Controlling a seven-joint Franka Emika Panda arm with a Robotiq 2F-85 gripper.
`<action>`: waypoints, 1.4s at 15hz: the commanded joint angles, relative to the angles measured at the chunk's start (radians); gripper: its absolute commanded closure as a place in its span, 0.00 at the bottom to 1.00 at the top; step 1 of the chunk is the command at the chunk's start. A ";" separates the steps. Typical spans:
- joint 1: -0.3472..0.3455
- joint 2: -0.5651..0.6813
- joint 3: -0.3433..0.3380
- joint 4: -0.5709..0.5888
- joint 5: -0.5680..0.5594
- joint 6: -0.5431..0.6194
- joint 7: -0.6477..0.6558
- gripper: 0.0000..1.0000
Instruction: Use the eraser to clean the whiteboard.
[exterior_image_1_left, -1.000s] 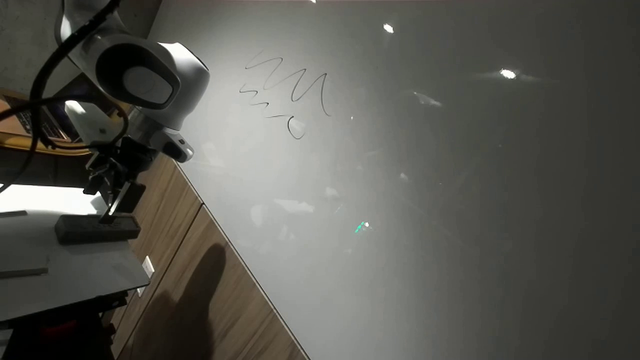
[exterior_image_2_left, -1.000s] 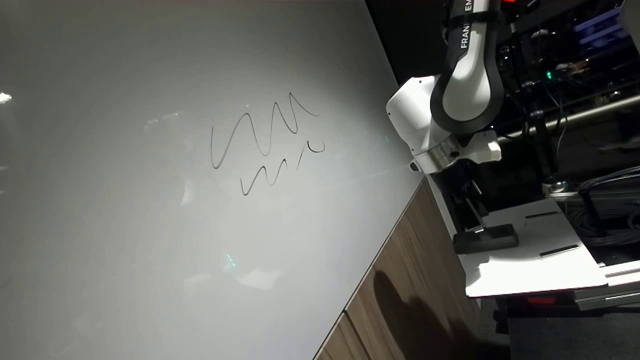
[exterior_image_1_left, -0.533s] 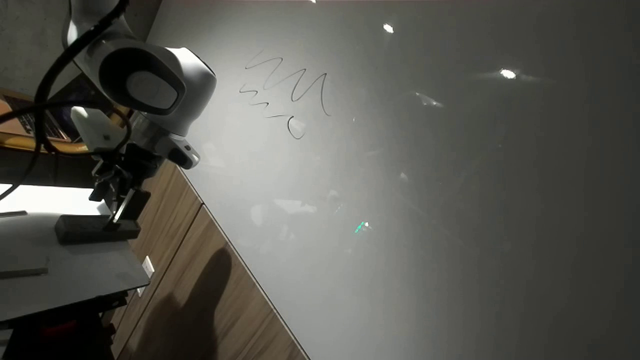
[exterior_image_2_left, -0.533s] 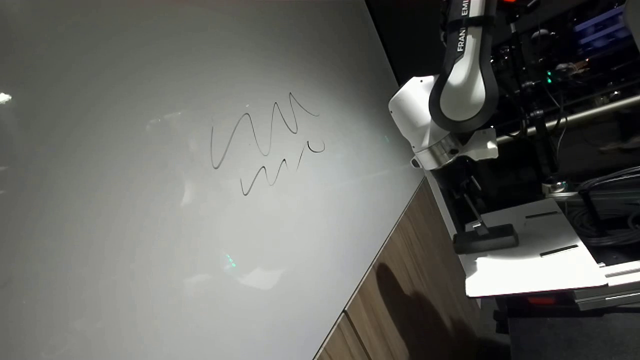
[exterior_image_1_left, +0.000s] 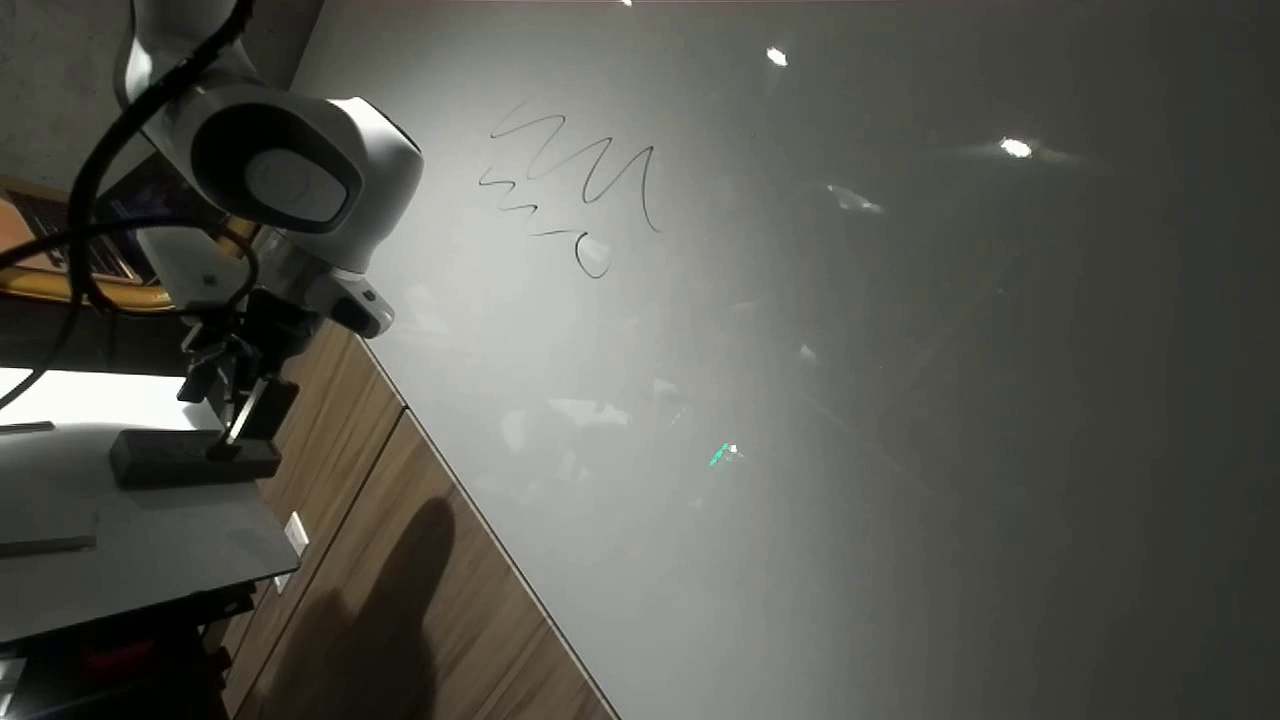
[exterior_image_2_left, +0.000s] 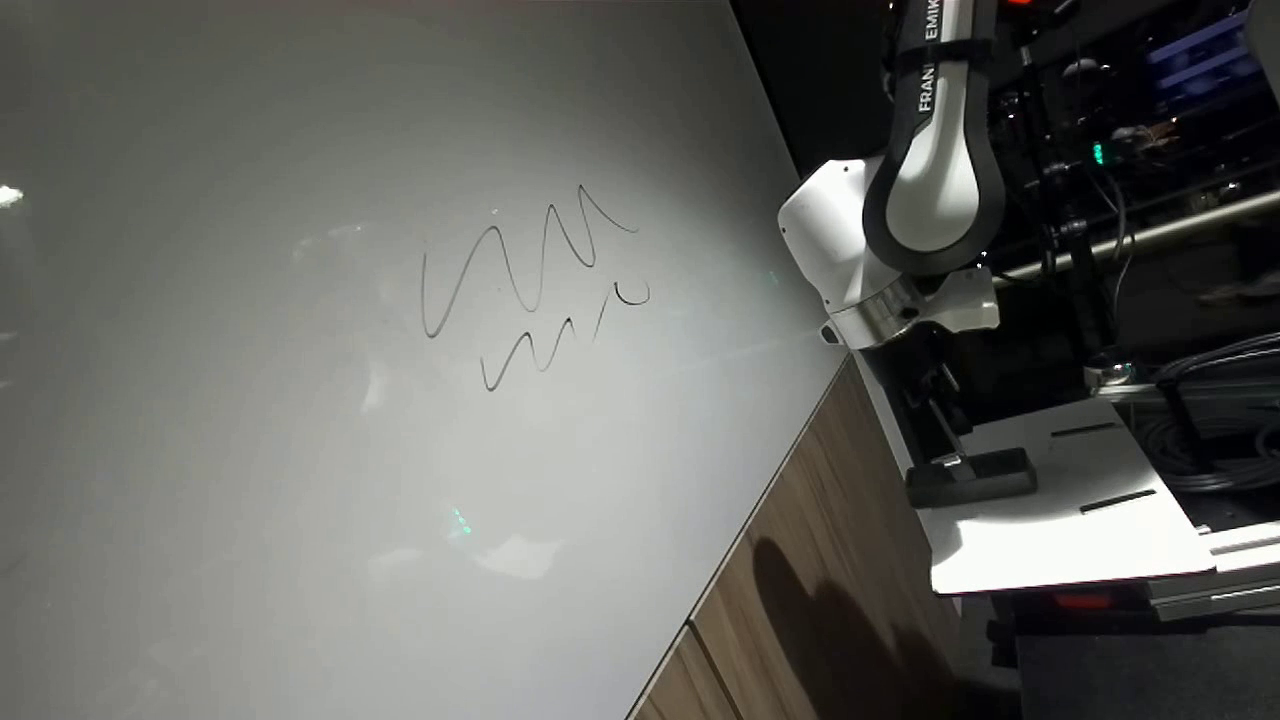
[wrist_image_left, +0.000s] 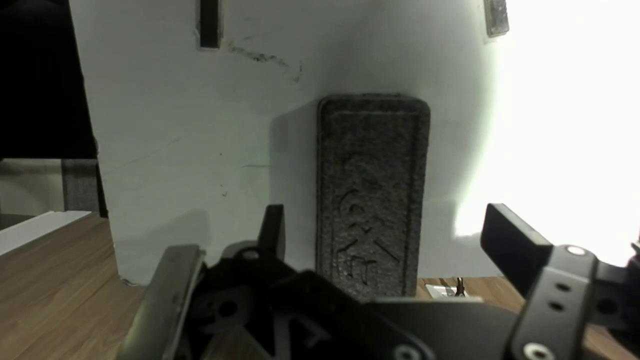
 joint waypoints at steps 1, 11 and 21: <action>0.001 0.047 -0.003 0.001 0.004 0.060 0.000 0.00; 0.024 0.040 0.003 0.008 -0.013 0.061 0.026 0.58; 0.043 -0.225 0.040 0.007 -0.051 -0.076 0.061 0.73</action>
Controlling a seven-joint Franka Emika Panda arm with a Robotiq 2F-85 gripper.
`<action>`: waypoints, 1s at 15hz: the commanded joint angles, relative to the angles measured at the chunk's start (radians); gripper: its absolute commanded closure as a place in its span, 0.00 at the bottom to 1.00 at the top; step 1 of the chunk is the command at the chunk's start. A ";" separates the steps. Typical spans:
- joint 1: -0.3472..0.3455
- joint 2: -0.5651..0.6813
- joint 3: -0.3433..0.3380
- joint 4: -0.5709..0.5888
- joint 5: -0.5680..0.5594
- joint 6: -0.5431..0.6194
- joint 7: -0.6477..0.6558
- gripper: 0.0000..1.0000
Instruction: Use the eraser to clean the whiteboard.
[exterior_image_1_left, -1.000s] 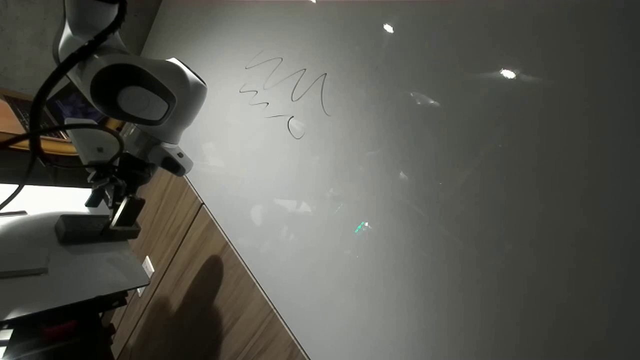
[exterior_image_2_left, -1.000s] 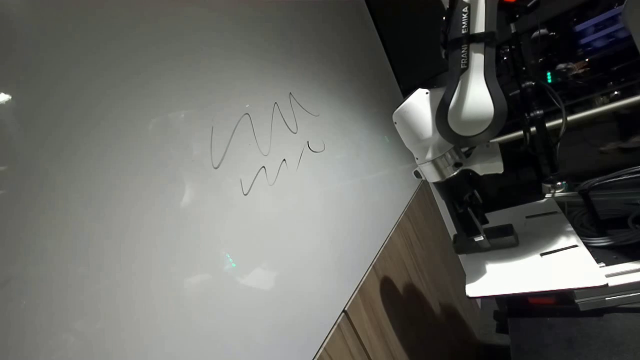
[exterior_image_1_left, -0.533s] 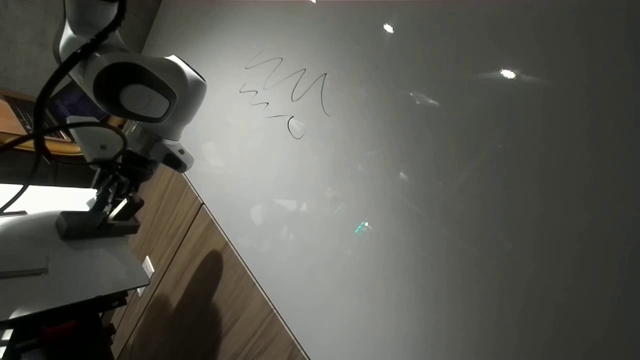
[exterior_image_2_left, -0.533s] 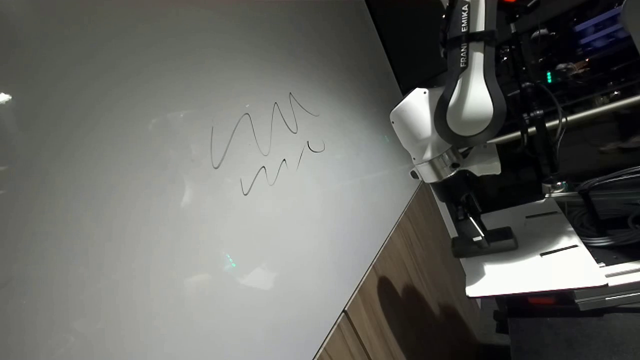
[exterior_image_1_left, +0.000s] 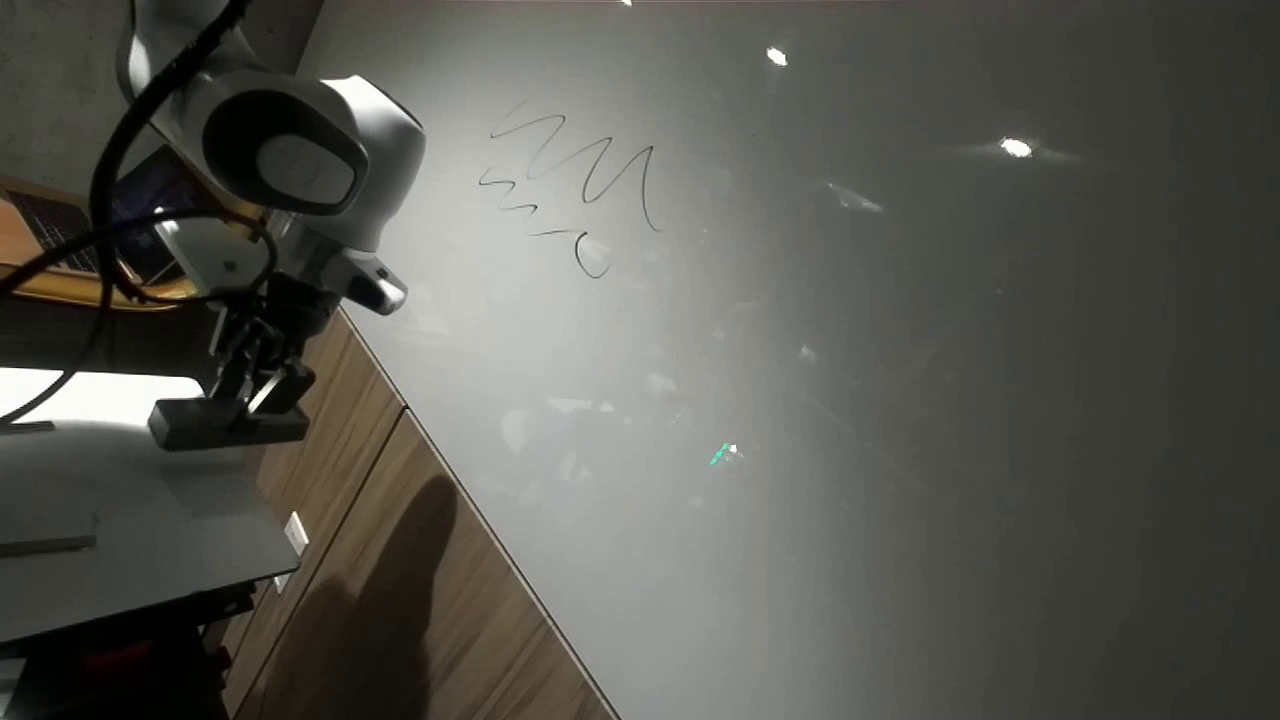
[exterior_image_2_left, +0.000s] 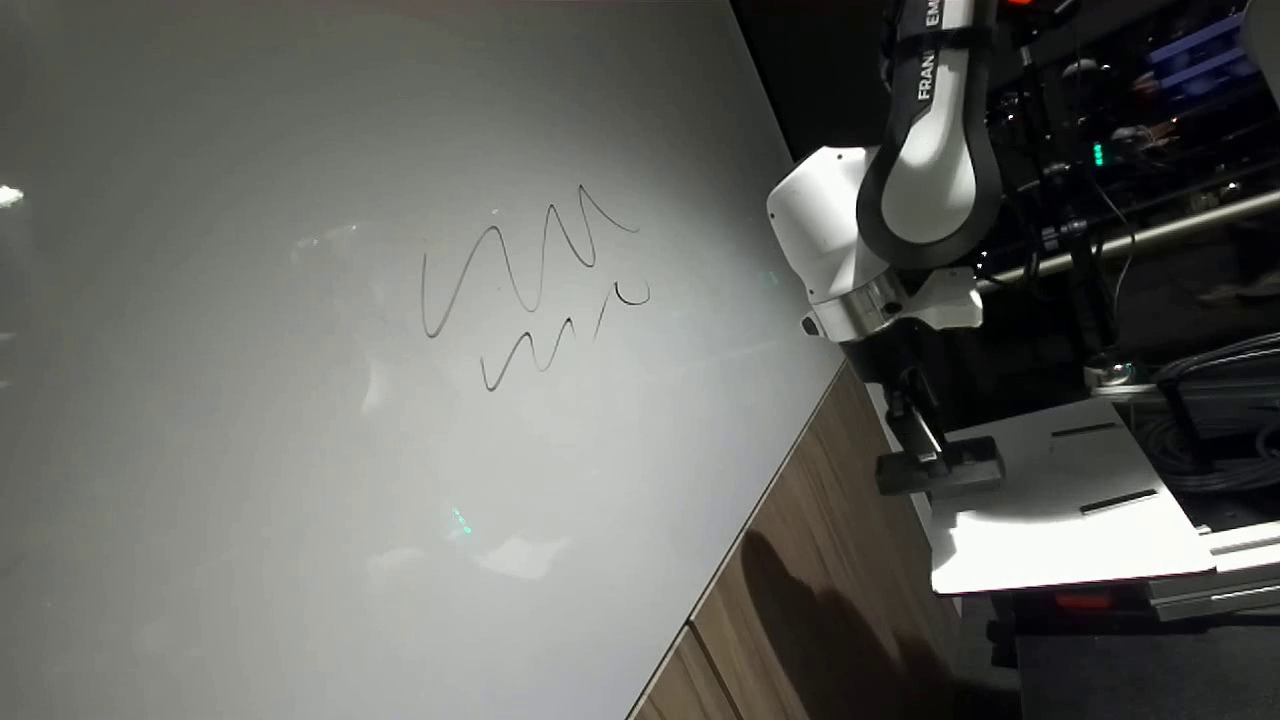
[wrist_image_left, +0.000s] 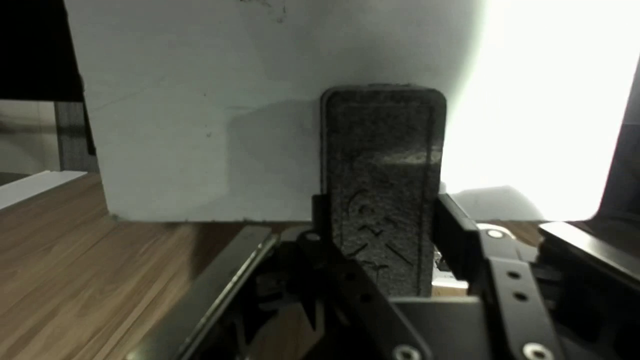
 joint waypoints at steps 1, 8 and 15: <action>0.019 -0.222 0.045 0.011 -0.056 -0.123 0.057 0.73; -0.038 -0.358 0.157 0.316 -0.258 -0.219 0.131 0.73; -0.056 -0.180 0.266 0.762 -0.362 -0.235 0.187 0.73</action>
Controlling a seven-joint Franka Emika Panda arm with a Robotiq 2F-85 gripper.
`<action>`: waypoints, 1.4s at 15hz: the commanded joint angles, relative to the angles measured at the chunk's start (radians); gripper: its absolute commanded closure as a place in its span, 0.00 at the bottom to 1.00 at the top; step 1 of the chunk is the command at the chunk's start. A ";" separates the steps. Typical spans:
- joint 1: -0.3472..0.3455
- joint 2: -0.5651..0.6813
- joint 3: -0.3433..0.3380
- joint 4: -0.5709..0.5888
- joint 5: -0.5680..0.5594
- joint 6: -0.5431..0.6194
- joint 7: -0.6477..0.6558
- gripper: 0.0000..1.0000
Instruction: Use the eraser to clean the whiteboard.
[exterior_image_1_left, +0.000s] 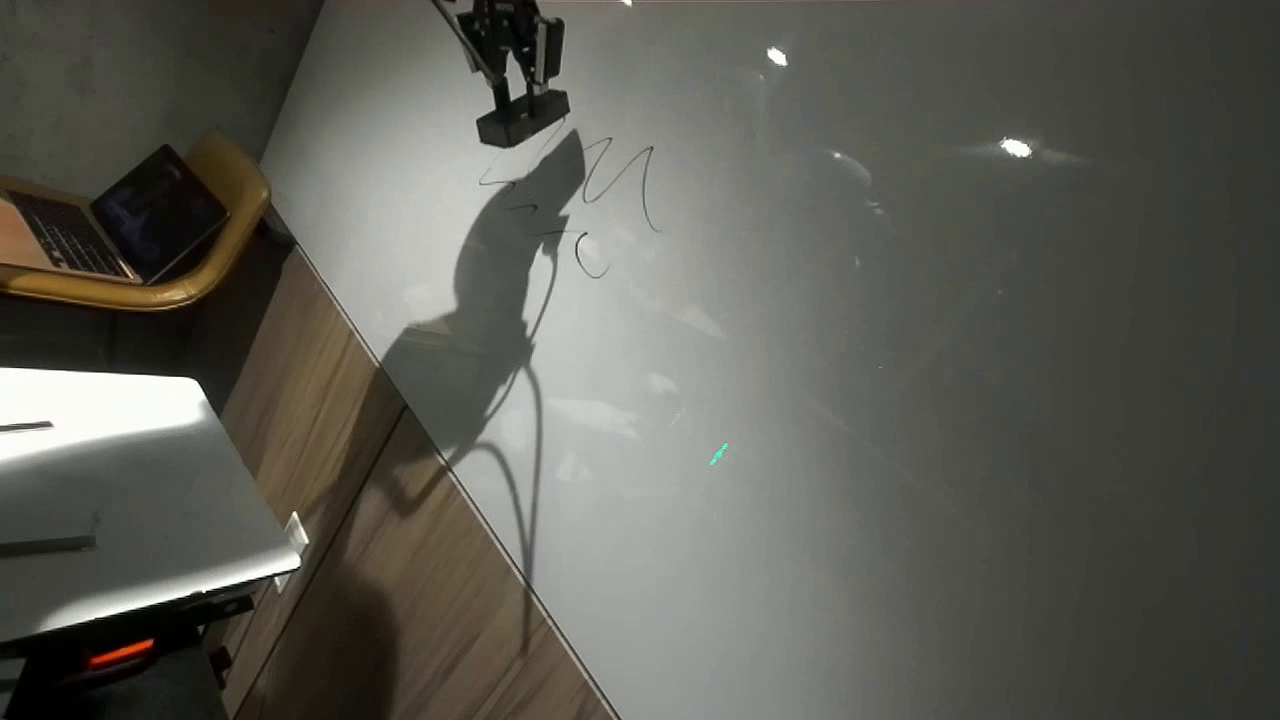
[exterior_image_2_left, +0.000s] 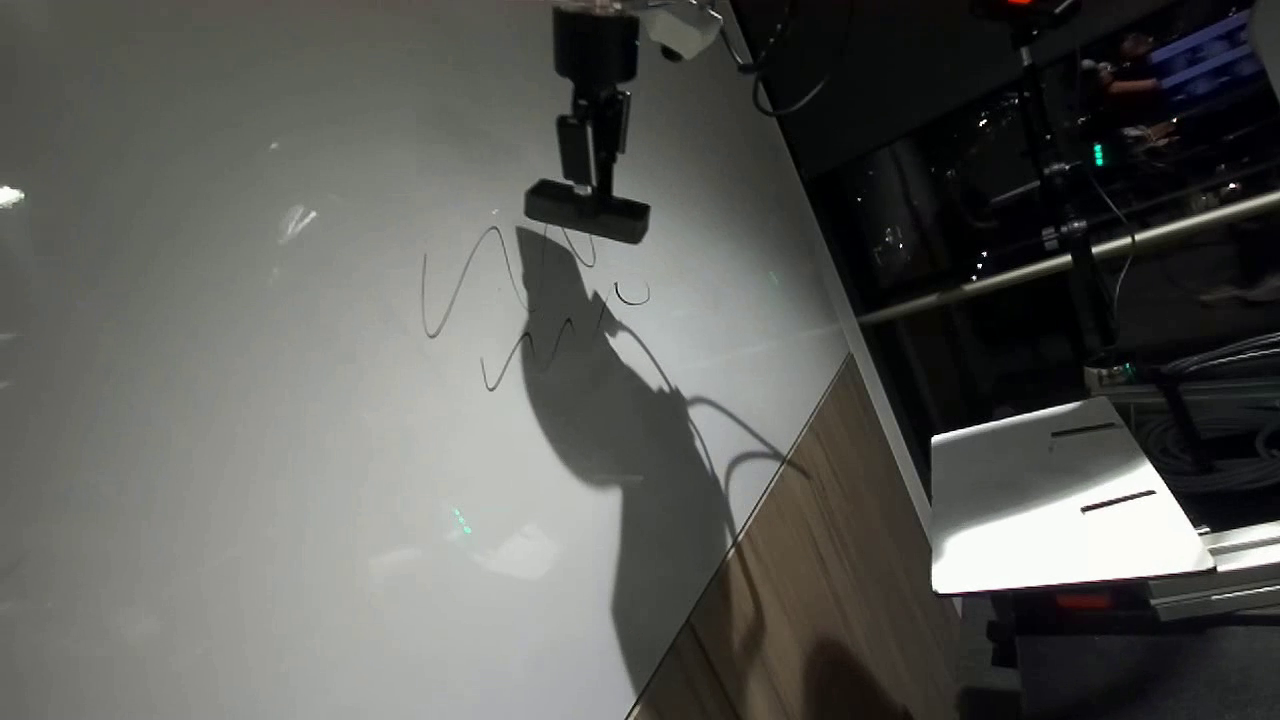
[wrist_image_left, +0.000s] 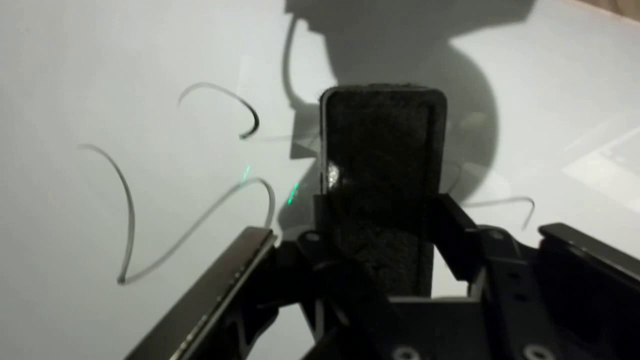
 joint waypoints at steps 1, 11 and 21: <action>-0.005 0.174 0.070 0.256 -0.075 -0.052 0.060 0.73; 0.176 0.525 0.035 0.590 -0.173 -0.155 0.152 0.73; 0.251 0.570 -0.051 0.628 -0.153 -0.223 0.131 0.73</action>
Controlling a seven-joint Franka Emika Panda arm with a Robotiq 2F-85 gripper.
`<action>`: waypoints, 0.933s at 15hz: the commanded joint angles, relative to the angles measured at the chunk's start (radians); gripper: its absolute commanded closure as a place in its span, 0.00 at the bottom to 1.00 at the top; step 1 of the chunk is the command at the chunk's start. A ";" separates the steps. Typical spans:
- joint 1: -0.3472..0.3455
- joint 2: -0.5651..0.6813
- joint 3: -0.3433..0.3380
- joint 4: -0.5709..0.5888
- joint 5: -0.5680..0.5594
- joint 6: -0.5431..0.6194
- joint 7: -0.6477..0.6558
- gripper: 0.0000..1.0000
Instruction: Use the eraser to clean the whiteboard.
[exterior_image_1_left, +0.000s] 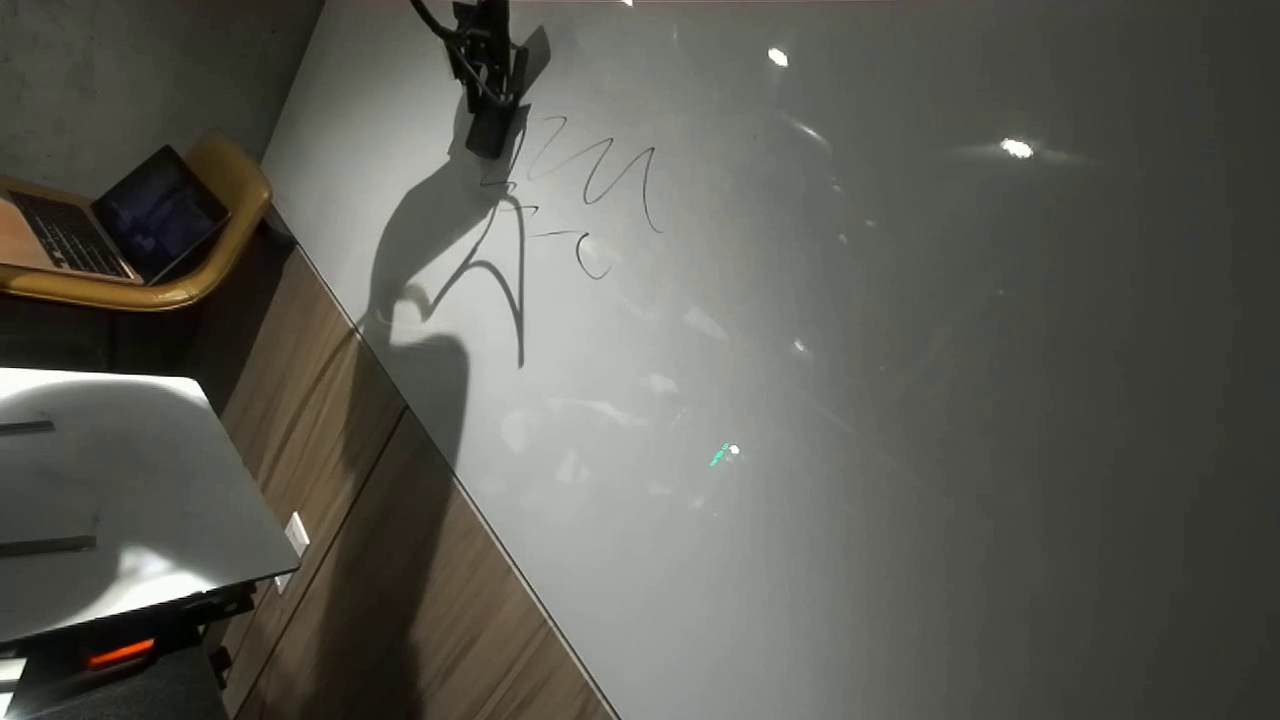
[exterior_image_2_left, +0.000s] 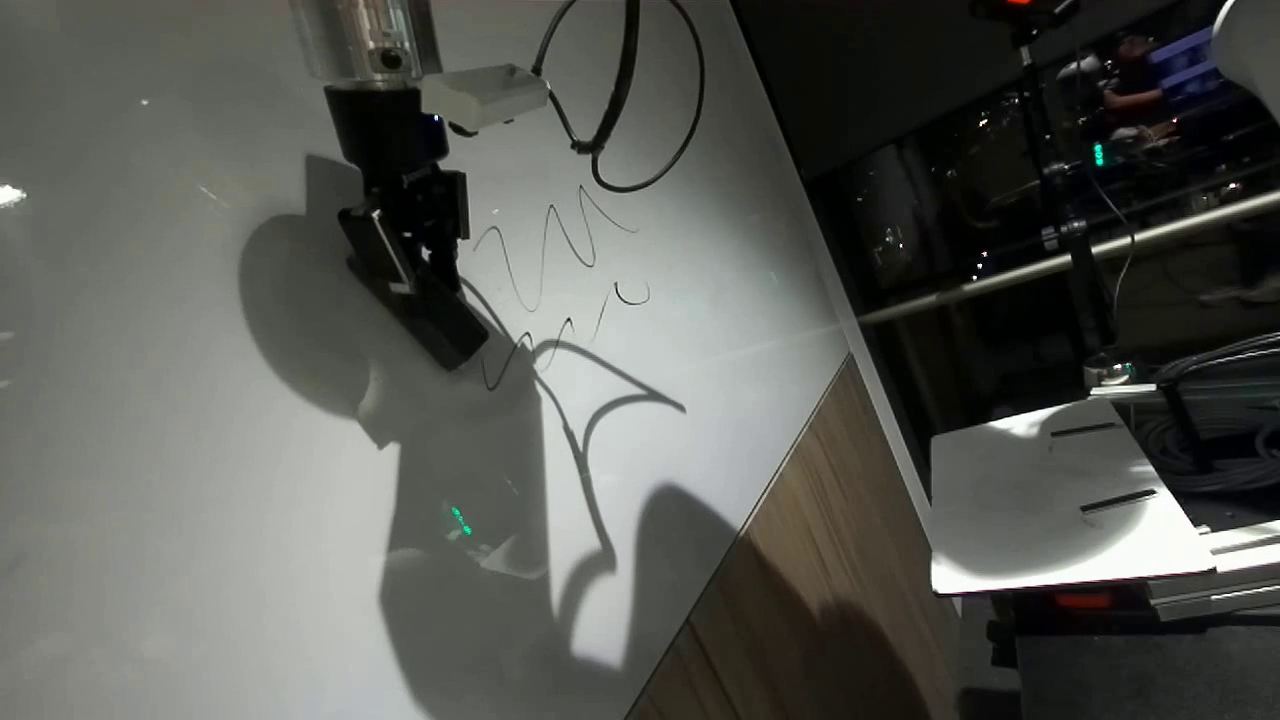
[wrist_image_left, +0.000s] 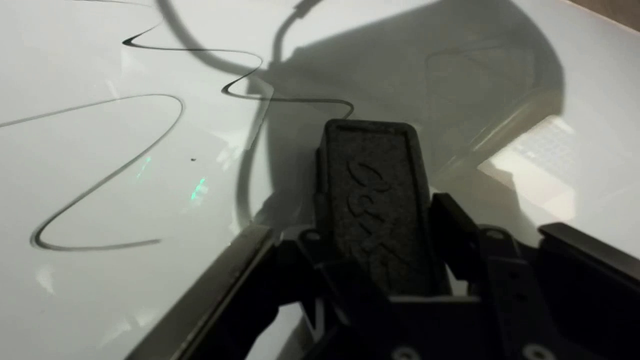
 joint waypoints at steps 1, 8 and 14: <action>-0.021 0.030 -0.075 0.033 -0.001 0.040 -0.058 0.73; -0.096 -0.150 -0.157 -0.135 0.016 0.021 -0.040 0.73; -0.235 -0.275 -0.243 -0.242 0.016 0.058 -0.063 0.73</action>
